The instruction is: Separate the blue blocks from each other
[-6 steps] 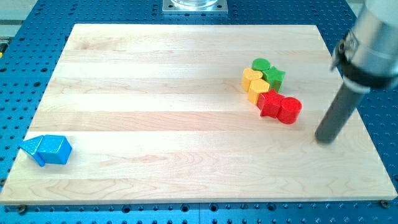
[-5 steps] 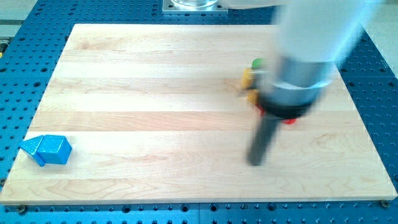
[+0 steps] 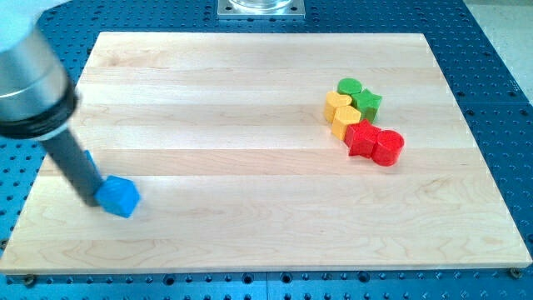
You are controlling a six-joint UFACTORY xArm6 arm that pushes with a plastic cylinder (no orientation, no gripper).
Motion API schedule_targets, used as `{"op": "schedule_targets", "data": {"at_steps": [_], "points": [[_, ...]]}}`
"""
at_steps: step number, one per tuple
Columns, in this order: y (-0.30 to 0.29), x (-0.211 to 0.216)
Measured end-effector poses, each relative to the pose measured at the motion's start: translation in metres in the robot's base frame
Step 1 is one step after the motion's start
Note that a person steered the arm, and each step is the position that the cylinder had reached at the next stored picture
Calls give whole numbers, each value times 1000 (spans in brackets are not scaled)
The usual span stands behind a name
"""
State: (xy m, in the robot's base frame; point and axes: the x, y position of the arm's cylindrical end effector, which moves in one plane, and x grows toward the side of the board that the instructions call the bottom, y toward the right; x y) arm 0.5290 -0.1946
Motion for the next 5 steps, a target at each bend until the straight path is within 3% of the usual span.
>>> {"op": "schedule_targets", "data": {"at_steps": [1, 2, 4, 5], "points": [[-29, 1], [-51, 35], [5, -70], [4, -83]]}}
